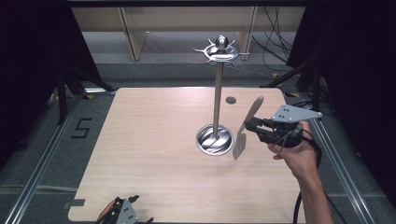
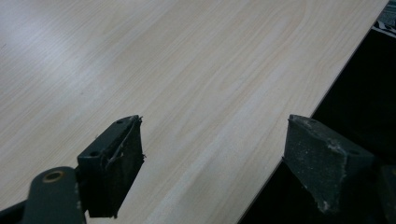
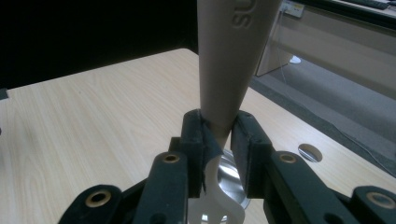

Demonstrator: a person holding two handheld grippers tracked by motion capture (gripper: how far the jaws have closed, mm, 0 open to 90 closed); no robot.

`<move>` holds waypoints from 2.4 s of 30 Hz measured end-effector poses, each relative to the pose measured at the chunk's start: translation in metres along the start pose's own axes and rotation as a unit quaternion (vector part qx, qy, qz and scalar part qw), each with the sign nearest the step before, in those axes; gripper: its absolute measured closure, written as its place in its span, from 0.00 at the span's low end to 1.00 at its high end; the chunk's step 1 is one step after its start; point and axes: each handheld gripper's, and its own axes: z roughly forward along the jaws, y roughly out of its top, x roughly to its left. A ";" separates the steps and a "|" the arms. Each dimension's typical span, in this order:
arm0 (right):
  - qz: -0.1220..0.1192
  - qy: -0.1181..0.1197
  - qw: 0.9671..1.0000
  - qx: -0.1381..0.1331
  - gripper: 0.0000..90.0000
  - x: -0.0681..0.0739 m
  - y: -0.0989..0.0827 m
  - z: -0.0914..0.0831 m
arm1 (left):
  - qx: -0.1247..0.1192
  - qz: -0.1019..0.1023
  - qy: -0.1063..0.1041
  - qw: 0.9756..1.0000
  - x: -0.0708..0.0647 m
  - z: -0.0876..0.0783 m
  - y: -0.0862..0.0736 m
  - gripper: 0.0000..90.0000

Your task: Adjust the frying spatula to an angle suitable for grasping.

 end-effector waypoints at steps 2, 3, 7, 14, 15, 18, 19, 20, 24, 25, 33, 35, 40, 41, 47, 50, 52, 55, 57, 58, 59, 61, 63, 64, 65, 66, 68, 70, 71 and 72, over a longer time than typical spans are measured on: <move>0.001 -0.002 1.000 0.004 0.84 -0.001 0.006 0.002 | 0.002 0.001 0.000 1.000 0.000 0.000 0.000 0.21; 0.000 -0.006 1.000 0.002 0.84 -0.001 0.011 0.005 | 0.000 -0.001 0.000 1.000 0.000 0.000 0.000 0.21; -0.003 -0.003 1.000 0.005 0.84 -0.002 0.020 0.007 | 0.000 0.000 0.000 1.000 0.000 0.000 0.000 0.21; 0.008 -0.017 1.000 0.014 0.84 0.000 0.039 0.017 | -0.001 -0.002 -0.004 1.000 0.000 0.000 0.000 0.21; 0.014 -0.009 1.000 0.020 0.84 0.000 0.042 0.019 | -0.008 -0.010 -0.002 1.000 -0.001 0.001 0.000 0.21; 0.009 -0.022 0.999 0.022 0.84 0.000 0.048 0.025 | -0.002 -0.004 -0.004 1.000 0.000 0.000 0.000 0.21; 0.005 -0.027 0.999 0.019 0.84 -0.001 0.049 0.027 | -0.002 -0.003 -0.004 1.000 0.000 0.000 0.000 0.21; 0.010 -0.013 0.999 0.031 0.84 0.000 0.052 0.029 | -0.002 -0.003 -0.004 1.000 0.000 0.000 0.000 0.21; 0.009 -0.023 0.999 0.027 0.84 0.000 0.058 0.033 | 0.002 0.003 -0.003 1.000 0.001 -0.001 0.000 0.21; 0.012 -0.023 0.999 0.027 0.84 0.001 0.059 0.034 | 0.002 0.003 -0.003 1.000 0.001 -0.001 0.000 0.21; 0.002 -0.032 0.999 0.033 0.84 0.001 0.069 0.038 | -0.007 -0.003 0.008 1.000 0.000 0.000 0.000 0.21; 0.007 -0.031 0.999 0.036 0.84 0.000 0.071 0.038 | -0.008 -0.006 0.006 1.000 0.000 0.000 0.000 0.21; 0.009 -0.035 0.998 0.053 0.84 -0.002 0.075 0.040 | -0.006 -0.003 0.007 1.000 0.000 0.000 0.000 0.21; 0.015 -0.035 0.998 0.055 0.84 -0.002 0.076 0.041 | -0.010 -0.008 0.003 1.000 0.000 0.000 0.000 0.21; 0.003 -0.040 0.997 0.063 0.84 -0.004 0.081 0.042 | 0.003 0.007 0.002 1.000 0.001 -0.002 0.000 0.21; 0.003 -0.041 0.997 0.068 0.84 -0.004 0.082 0.043 | -0.009 -0.004 0.012 1.000 0.000 0.000 0.000 0.21; 0.010 -0.040 0.997 0.069 0.84 -0.003 0.083 0.041 | -0.011 -0.008 0.005 1.000 -0.001 0.000 0.000 0.21; 0.003 -0.047 0.997 0.063 0.84 -0.004 0.085 0.040 | -0.010 -0.005 0.006 1.000 -0.001 0.001 0.000 0.21; 0.003 -0.041 0.996 0.074 0.84 -0.003 0.086 0.039 | -0.011 -0.008 0.004 1.000 -0.001 0.001 0.000 0.21; 0.001 -0.041 0.996 0.077 0.84 -0.004 0.087 0.039 | -0.010 -0.009 0.005 1.000 -0.001 0.001 0.000 0.21; -0.004 -0.046 0.996 0.075 0.84 -0.004 0.087 0.040 | -0.010 -0.008 0.005 1.000 -0.001 0.001 0.000 0.21; 0.006 -0.049 0.995 0.082 0.84 -0.002 0.086 0.040 | -0.007 -0.002 0.008 1.000 -0.001 0.001 0.000 0.21; -0.004 -0.045 0.995 0.086 0.84 -0.003 0.086 0.041 | -0.008 -0.008 0.000 1.000 -0.001 0.001 0.000 0.21; -0.003 -0.042 0.995 0.089 0.84 -0.003 0.086 0.040 | -0.006 -0.006 -0.001 1.000 -0.001 0.000 0.000 0.21; -0.006 -0.045 0.995 0.087 0.84 -0.003 0.086 0.041 | -0.004 -0.004 -0.001 1.000 -0.001 0.000 0.000 0.21; -0.005 -0.043 0.995 0.089 0.84 -0.003 0.086 0.041 | 0.002 0.003 -0.003 1.000 0.000 -0.001 0.000 0.21; -0.010 -0.045 0.995 0.091 0.84 -0.004 0.086 0.043 | 0.002 0.003 -0.003 1.000 0.000 -0.001 0.000 0.21; -0.006 -0.047 0.995 0.092 0.84 -0.003 0.086 0.043 | 0.003 0.006 -0.001 1.000 0.001 -0.002 0.000 0.21; -0.010 -0.047 0.995 0.088 0.84 -0.003 0.087 0.044 | 0.002 0.007 0.002 1.000 0.001 -0.002 0.000 0.21; -0.006 -0.047 0.995 0.088 0.84 -0.002 0.087 0.043 | 0.003 0.007 0.002 1.000 0.001 -0.002 0.000 0.21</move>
